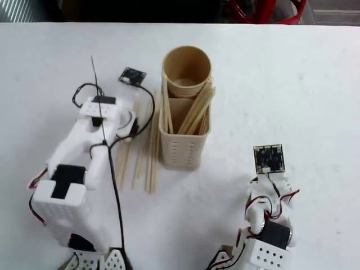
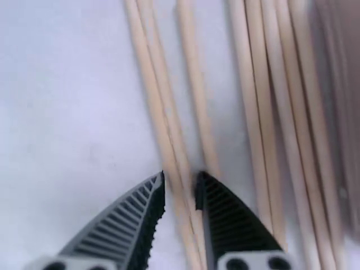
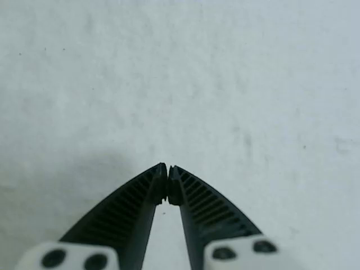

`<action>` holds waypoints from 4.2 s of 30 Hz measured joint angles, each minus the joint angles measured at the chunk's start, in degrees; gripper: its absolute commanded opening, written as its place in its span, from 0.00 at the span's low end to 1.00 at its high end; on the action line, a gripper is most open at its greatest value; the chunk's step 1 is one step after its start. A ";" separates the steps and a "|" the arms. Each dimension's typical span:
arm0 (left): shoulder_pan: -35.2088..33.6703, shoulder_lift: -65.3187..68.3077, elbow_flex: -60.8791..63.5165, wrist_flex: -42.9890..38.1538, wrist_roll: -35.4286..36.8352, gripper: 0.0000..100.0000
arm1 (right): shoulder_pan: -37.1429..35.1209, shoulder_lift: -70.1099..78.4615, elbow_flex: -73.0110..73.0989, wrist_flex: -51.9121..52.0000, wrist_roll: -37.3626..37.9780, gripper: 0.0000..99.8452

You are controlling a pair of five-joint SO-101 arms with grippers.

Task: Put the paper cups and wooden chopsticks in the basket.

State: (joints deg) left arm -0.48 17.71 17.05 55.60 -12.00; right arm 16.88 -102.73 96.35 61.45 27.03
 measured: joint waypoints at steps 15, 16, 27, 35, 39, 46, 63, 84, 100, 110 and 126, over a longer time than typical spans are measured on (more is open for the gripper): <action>0.35 14.42 -22.51 18.20 0.09 0.10 | 0.00 0.00 0.00 0.00 0.00 0.02; 0.35 14.68 -22.86 18.37 0.09 0.11 | 0.00 0.00 0.00 0.00 0.00 0.02; -0.70 15.82 -23.30 18.20 3.08 0.11 | 0.00 0.00 0.00 0.00 0.00 0.02; -0.26 15.82 -23.38 18.46 3.16 0.02 | 0.00 0.00 0.00 0.00 0.00 0.02; -0.26 15.82 -23.38 18.46 3.16 0.02 | 0.00 0.00 0.00 0.00 0.00 0.02; -0.26 14.42 -22.77 18.55 2.64 0.02 | 0.00 0.00 0.00 0.00 0.00 0.02; 0.62 -35.43 -7.56 16.97 3.87 0.02 | 0.00 0.00 0.00 0.00 0.00 0.02; 27.78 -45.98 -27.34 5.98 5.27 0.02 | 0.00 0.00 0.00 0.00 0.00 0.02; 30.15 -45.98 -17.67 -5.10 1.41 0.10 | 0.00 0.00 0.00 0.00 0.00 0.02; 30.15 -45.98 -17.67 -4.57 1.32 0.10 | 0.00 0.00 0.00 0.00 0.00 0.02; -3.60 -56.97 -6.42 10.02 3.25 0.05 | 0.00 0.00 0.00 0.00 0.00 0.02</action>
State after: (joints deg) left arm -4.09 -39.25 10.64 65.63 -8.75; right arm 16.88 -102.73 96.35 61.45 27.03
